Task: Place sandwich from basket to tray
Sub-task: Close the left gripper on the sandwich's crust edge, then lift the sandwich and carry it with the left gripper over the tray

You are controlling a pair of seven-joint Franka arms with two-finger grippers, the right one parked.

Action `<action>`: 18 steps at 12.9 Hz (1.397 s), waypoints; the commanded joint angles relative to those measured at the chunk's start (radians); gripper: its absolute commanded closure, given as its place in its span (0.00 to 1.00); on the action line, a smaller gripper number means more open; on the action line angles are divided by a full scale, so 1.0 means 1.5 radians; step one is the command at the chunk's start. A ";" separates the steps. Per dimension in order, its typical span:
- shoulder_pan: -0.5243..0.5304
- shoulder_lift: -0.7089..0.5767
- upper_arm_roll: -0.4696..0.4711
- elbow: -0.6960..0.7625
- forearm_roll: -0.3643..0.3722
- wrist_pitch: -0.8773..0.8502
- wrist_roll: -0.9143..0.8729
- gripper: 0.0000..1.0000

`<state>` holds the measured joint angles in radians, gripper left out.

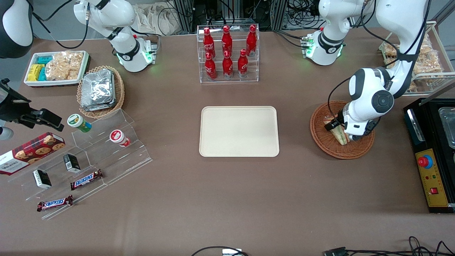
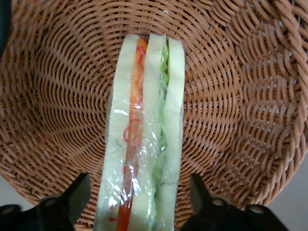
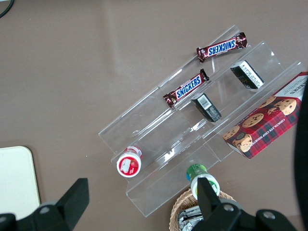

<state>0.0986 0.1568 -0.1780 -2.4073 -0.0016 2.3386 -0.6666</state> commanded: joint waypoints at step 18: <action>0.003 -0.139 -0.006 0.454 0.025 -0.662 0.168 1.00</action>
<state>0.0980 -0.1069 -0.1835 -1.8696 0.0379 1.4533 -0.4458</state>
